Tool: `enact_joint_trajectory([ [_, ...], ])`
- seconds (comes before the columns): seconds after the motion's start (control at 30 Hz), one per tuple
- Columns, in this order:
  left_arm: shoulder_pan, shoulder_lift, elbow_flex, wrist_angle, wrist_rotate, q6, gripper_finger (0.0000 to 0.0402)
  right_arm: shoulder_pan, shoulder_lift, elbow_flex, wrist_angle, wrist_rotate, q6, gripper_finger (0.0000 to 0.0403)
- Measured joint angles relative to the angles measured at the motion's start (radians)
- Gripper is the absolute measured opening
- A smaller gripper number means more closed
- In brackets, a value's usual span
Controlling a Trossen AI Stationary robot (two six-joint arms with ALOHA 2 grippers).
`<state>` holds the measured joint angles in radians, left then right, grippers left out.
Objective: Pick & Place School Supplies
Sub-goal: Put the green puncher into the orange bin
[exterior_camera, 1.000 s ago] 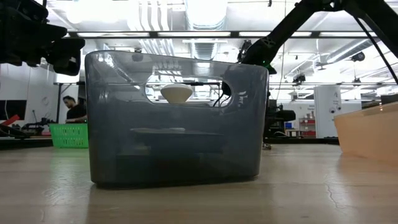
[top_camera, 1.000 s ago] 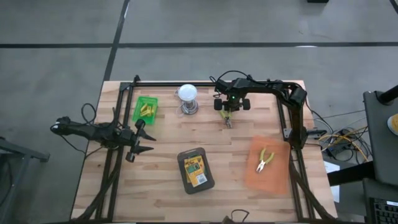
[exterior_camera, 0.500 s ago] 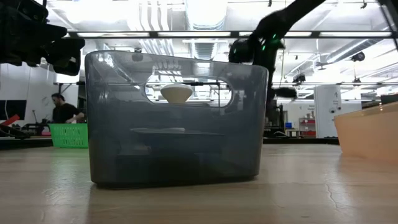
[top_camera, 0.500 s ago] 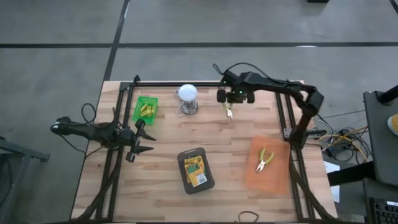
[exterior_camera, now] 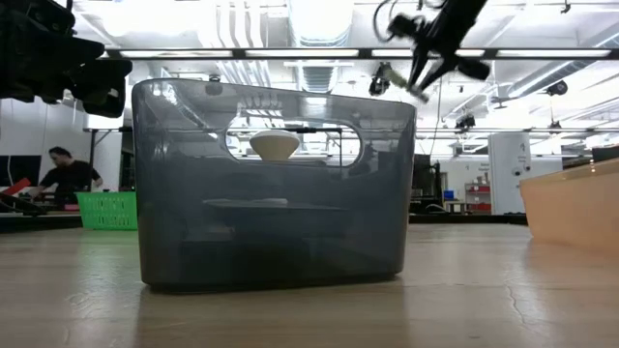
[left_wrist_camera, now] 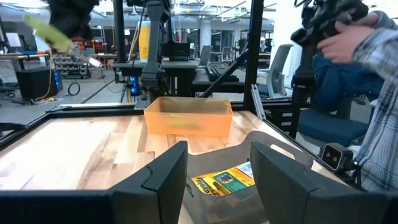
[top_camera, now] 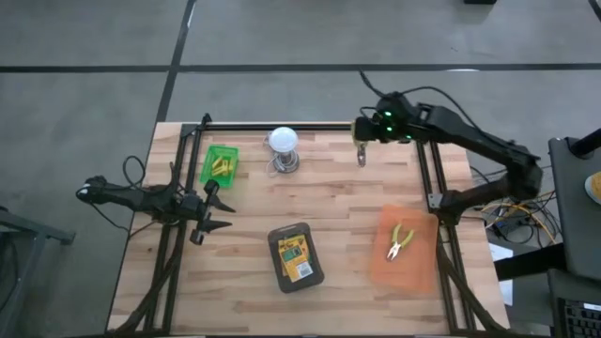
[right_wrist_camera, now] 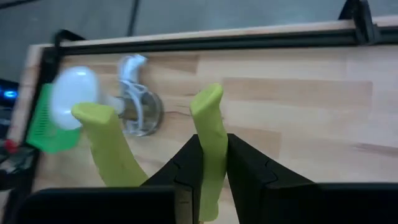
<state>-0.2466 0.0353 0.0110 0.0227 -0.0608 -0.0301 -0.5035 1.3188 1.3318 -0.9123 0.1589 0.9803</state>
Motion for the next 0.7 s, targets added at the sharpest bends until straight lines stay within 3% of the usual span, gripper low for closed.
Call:
enact_joint_trajectory([
  [0.4,0.0,0.0,0.0,0.0,0.0,0.0,0.0181,0.232,-0.244,-0.029,-0.138,0.036,0.053,0.0054],
  [0.7,0.0,0.0,0.0,0.0,0.0,0.0,0.0181,0.544,-0.277,-0.033,-0.351,0.209,0.368,0.0054],
])
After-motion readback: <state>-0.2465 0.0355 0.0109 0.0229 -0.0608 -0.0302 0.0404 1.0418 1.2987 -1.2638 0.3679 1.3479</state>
